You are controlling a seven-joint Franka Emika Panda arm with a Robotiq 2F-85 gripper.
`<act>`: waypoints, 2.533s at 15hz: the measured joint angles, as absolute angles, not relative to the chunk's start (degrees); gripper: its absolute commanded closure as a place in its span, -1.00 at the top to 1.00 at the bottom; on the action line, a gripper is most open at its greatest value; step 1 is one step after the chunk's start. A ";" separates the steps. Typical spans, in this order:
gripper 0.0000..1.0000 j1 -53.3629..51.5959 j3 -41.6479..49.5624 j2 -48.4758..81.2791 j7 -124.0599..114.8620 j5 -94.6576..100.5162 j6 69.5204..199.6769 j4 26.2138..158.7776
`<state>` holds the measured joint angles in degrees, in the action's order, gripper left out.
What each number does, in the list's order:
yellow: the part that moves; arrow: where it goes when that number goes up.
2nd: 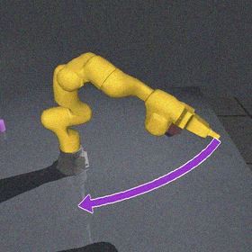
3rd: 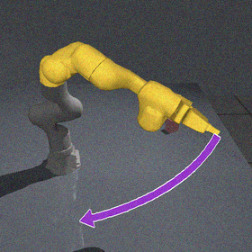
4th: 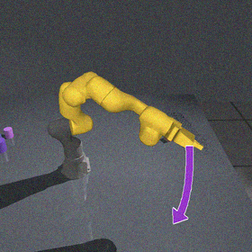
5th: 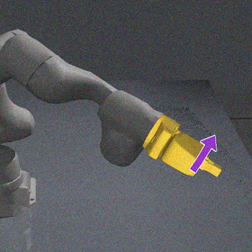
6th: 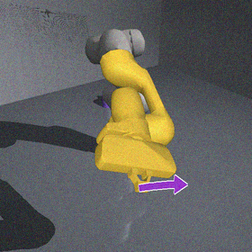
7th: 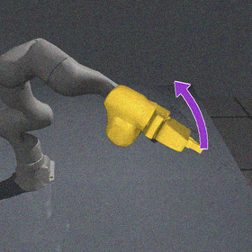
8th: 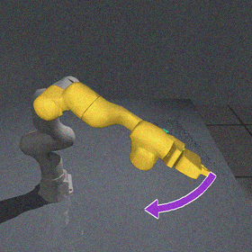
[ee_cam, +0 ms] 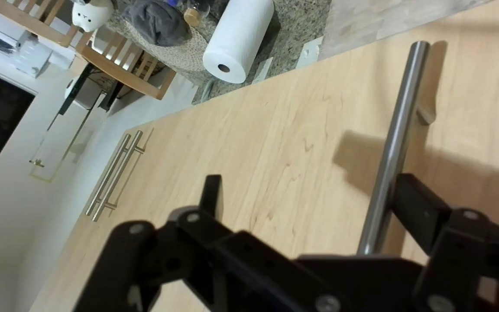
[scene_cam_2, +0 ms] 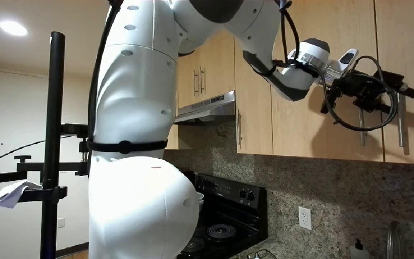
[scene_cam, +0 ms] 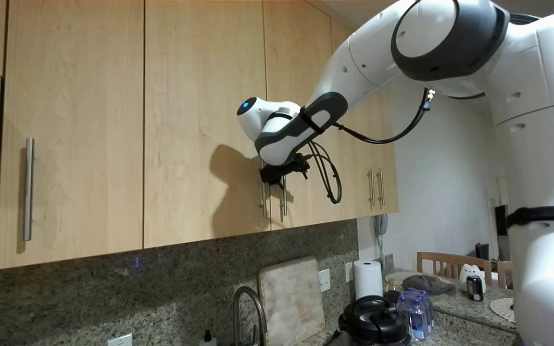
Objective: Open the right upper cabinet door
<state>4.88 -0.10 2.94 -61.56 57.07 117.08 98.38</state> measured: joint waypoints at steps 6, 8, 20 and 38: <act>1.00 4.09 0.82 3.21 -61.99 57.27 117.12 98.28; 1.00 3.90 0.91 3.05 -64.21 57.54 117.24 98.66; 1.00 3.11 1.14 0.96 -88.02 64.38 120.85 104.08; 1.00 2.92 3.04 -0.39 -90.22 72.08 127.82 108.46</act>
